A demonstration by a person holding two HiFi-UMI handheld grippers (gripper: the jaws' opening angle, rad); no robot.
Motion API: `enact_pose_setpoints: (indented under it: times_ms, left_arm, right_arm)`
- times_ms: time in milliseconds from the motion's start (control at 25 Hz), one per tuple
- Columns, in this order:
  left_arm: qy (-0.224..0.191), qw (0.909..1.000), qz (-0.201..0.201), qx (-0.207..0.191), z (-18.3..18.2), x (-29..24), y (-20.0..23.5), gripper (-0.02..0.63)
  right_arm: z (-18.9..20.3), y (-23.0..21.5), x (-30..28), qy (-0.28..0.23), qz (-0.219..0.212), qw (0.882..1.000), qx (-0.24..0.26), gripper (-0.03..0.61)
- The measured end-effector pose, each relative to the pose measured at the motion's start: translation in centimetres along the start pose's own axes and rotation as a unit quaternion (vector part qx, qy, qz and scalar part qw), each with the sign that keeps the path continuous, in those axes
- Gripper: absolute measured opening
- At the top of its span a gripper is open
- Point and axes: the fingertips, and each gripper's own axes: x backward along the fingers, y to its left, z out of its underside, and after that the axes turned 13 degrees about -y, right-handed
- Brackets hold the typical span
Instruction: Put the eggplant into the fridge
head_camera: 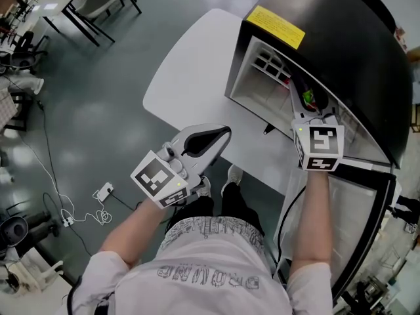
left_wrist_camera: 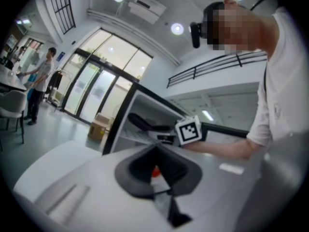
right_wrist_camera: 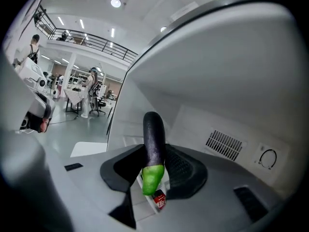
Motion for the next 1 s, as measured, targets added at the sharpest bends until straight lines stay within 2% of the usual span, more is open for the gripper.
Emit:
enact_pose_setpoints:
  times_ms: [360,720,1000]
  left_arm:
    - [0.003,1.0,0.001,0.008,0.9,-0.5,-0.1,0.008]
    - [0.0,0.9999,0.002,0.012,1.0,-1.1,0.0,0.008]
    - [0.001,0.9999,0.002,0.013,1.0,-1.2,-0.1,0.008]
  right_arm:
    - [1.9,-0.6,-0.7,0.028,-0.001,0.999,0.016,0.13]
    - [1.8,-0.4,-1.5,0.031,-0.006,0.999,0.025,0.132]
    - [2.3,-0.4,-1.8,0.055,-0.004,0.998,0.042,0.132]
